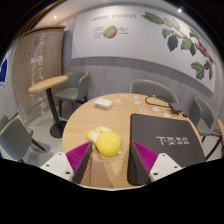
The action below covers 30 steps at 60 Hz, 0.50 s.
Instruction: Arrange mouse
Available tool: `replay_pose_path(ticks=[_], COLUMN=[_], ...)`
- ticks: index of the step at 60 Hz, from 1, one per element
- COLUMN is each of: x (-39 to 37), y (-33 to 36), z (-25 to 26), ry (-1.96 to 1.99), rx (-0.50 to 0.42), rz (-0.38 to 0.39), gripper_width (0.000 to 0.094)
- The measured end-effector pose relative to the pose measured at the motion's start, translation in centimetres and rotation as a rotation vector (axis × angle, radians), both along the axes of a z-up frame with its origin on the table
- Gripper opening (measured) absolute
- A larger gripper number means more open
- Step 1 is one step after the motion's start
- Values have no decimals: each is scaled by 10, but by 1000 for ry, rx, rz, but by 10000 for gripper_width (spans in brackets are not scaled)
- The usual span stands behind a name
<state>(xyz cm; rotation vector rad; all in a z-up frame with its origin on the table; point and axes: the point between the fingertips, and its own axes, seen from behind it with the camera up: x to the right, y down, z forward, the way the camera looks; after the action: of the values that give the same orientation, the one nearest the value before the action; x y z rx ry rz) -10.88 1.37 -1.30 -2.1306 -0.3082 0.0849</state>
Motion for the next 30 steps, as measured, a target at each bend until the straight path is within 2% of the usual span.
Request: replay_pose_path(ticks=[5, 16, 26, 30], x=[-4, -23, -27, -25], y=[19, 45, 52, 49], z=[0, -7, -2, 16], ry=[-7, 34, 30, 54], rx=[-21, -110, -72, -30], rz=[8, 41, 67, 79], gripper_width=[788, 602, 415, 382])
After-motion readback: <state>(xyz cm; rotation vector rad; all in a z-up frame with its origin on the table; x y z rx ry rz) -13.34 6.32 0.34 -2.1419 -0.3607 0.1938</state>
